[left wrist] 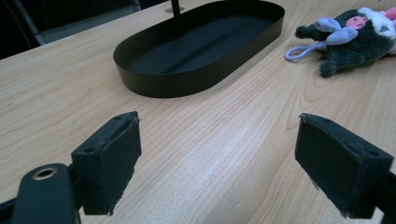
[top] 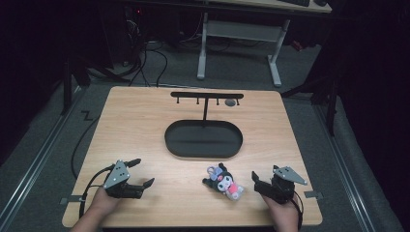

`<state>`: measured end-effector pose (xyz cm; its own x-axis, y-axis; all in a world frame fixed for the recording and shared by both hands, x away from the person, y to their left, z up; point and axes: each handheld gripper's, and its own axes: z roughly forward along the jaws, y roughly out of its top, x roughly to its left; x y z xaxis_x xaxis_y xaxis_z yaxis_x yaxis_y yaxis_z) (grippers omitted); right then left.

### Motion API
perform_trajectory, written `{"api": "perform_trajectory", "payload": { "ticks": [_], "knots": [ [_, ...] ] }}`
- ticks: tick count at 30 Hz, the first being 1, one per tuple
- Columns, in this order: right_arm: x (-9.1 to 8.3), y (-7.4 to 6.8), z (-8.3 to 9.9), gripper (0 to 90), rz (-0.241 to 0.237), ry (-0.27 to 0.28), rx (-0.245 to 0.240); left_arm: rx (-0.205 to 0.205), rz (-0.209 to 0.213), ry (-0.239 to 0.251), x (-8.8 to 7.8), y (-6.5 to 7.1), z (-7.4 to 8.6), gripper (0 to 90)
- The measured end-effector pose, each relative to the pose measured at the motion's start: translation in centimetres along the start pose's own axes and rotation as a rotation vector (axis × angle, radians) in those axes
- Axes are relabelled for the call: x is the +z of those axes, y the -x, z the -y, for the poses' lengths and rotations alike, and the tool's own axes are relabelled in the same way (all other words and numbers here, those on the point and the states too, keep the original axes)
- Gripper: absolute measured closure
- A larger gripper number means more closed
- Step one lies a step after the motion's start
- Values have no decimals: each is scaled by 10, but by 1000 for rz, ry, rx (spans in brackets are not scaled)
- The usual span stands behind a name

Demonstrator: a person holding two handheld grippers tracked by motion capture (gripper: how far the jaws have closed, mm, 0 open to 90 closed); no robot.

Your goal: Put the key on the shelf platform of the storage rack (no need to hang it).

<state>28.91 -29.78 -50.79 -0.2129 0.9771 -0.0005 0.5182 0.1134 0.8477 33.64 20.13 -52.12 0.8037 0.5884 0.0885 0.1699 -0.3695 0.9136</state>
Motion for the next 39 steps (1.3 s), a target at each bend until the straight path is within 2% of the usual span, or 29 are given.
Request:
{"api": "perform_trajectory", "payload": {
  "ticks": [3,13,16,24,28,39],
  "knots": [
    [1,2,1,133,-8,-8,21,-2,0,-1,1,0,0,154],
    [-3,3,0,125,-4,9,18,6,1,-7,1,1,0,154],
    [-5,4,-3,120,2,-7,23,10,2,-4,0,2,0,154],
    [-7,1,-7,98,-22,-12,-17,12,-2,-6,0,2,0,154],
    [-8,-3,-12,68,-14,-21,-43,14,0,-6,0,2,0,154],
    [-10,-6,-19,76,-3,-91,-52,16,4,-2,-1,3,0,154]
  ]
}}
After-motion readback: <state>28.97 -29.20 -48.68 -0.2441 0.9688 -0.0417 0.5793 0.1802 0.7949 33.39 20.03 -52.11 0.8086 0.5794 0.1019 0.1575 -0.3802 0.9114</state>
